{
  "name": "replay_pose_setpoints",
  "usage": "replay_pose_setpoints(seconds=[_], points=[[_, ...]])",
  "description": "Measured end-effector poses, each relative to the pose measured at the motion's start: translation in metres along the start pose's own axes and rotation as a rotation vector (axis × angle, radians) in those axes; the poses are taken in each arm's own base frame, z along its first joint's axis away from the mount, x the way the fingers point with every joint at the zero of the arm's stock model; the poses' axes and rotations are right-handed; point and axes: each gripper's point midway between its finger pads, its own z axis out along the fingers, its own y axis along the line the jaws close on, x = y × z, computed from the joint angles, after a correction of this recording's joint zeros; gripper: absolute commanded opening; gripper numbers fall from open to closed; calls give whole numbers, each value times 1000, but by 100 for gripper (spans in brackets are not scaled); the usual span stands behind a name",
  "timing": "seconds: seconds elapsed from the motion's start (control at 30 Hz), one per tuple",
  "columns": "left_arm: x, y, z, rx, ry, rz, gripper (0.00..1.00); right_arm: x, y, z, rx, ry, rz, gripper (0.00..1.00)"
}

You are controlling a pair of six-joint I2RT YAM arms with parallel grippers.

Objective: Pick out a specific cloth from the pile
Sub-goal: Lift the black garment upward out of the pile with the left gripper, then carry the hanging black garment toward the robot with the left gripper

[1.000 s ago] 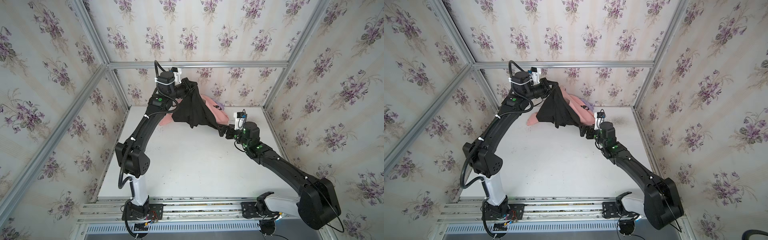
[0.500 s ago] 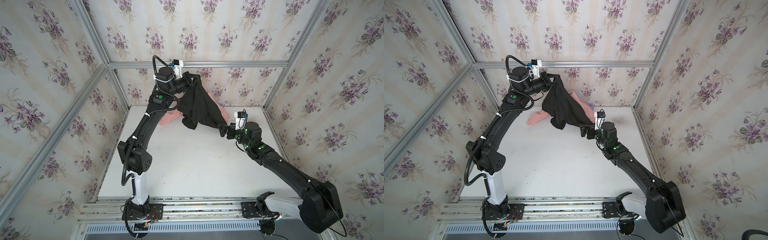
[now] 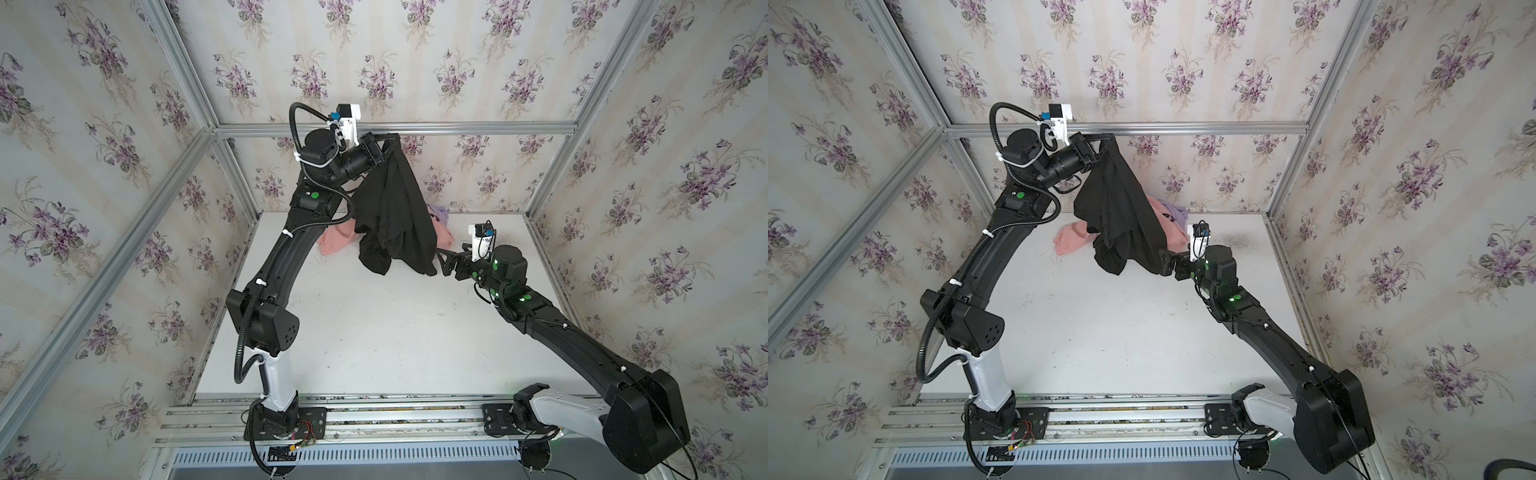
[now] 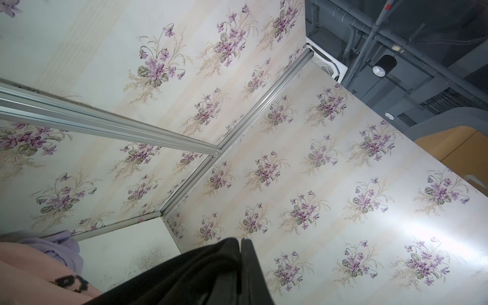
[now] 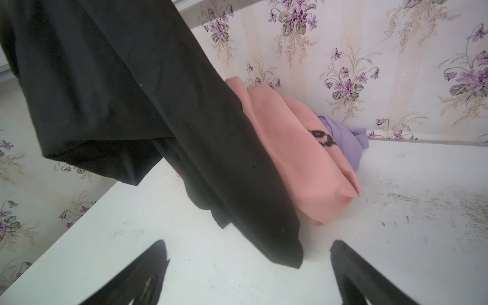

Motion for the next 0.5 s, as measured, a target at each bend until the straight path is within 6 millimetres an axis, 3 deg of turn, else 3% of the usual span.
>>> replay_pose_setpoints(seconds=[0.5], points=[[-24,-40,-13,86,-81,55,2,-10,5,-8,-19,-39,-33,98]])
